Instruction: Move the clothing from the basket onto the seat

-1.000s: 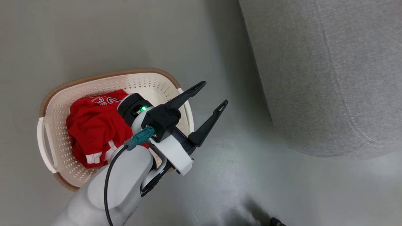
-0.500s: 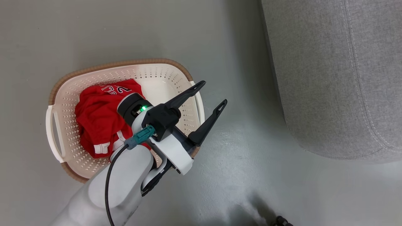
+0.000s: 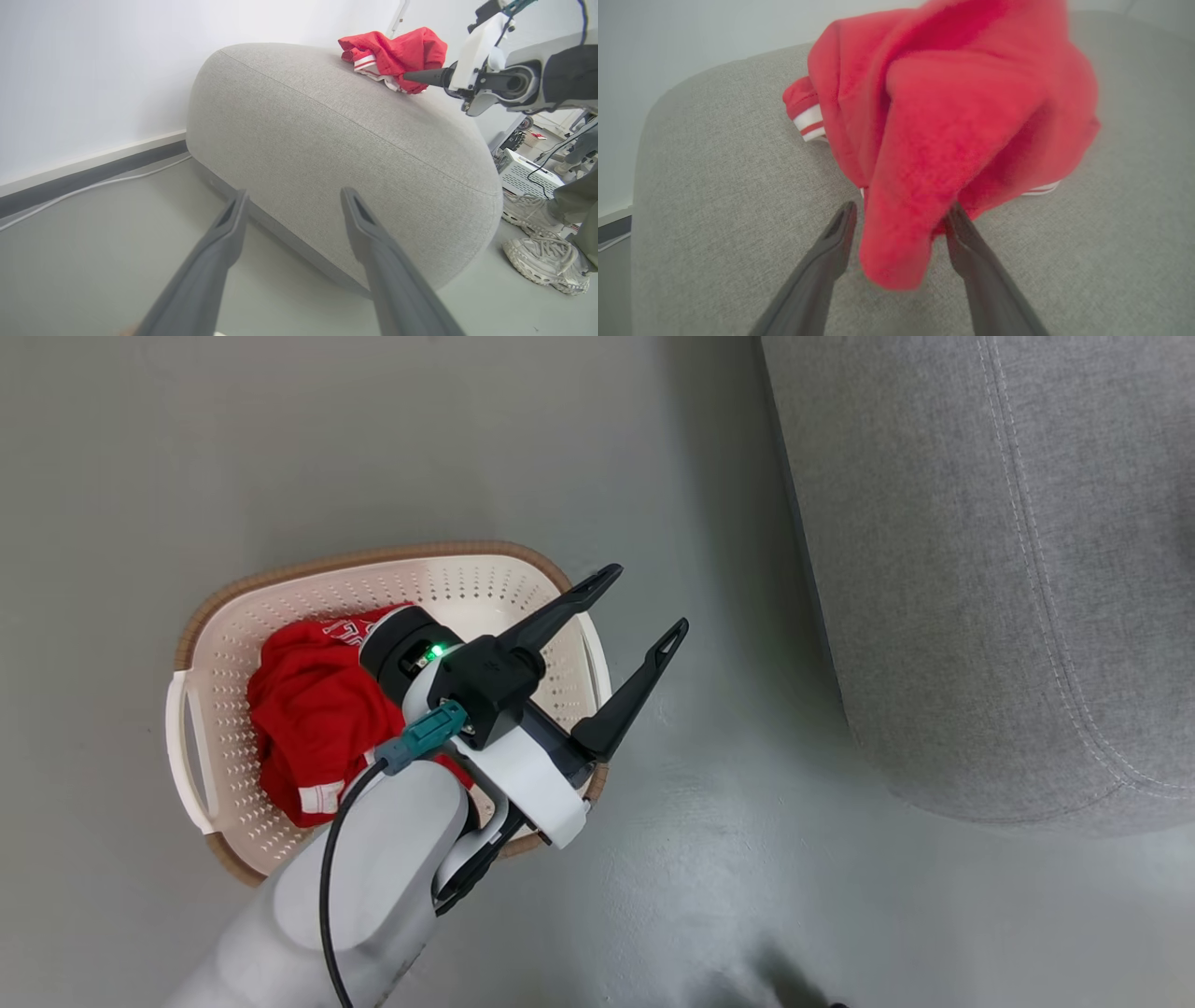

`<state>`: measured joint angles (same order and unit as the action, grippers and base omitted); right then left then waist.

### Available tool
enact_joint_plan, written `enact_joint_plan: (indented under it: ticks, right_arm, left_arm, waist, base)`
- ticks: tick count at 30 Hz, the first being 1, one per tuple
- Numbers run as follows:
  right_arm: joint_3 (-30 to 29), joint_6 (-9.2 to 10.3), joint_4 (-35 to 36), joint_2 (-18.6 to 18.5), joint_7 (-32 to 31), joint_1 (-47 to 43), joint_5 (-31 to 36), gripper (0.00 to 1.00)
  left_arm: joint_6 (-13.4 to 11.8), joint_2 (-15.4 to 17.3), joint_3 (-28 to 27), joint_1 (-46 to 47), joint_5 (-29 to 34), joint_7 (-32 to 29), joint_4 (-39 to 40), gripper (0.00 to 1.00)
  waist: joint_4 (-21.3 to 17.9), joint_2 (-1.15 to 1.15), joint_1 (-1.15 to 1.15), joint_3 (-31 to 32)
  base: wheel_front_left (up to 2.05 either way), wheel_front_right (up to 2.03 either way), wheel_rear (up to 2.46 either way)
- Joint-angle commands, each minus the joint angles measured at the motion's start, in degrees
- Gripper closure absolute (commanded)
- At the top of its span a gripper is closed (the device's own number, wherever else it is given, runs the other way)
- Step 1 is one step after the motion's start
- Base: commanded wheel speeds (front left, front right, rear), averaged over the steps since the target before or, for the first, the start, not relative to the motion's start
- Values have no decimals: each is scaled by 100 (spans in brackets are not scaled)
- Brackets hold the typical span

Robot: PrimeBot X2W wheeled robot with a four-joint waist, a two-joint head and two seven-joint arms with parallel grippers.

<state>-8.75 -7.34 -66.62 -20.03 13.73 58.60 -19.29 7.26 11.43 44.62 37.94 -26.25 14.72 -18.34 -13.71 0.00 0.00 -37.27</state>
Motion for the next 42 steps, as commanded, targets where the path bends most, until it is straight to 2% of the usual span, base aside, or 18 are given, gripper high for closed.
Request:
enact_joint_plan:
  ticks: [1,14,24,31,42]
  right_arm:
    - [99,-14,159,-123,94,-265,-82,0]
    - [1235,-14,1237,0,126,-1614,-928,0]
    - [1715,-14,2165,98,126,-2118,-964,0]
    - [1935,-14,2748,227,127,-2284,-864,0]
    - [2249,-14,3522,467,127,-2774,-624,0]
  left_arm:
    - [23,0,-167,-22,20,28,155,0]
    - [23,-190,-680,-482,89,28,173,0]
    - [23,-358,-1397,-1049,214,28,164,0]
    - [23,-499,-2160,-1539,428,28,125,0]
    - [-49,-724,-3811,-2339,940,28,5,0]
  waist:
    - [32,0,0,52]
    - [312,0,0,734]
    - [682,0,0,1353]
    - [996,0,0,1864]
    - [1373,0,0,2743]
  base:
    - [0,0,0]
    - [0,0,0]
    - [0,0,0]
    - [0,0,0]
    - [0,0,0]
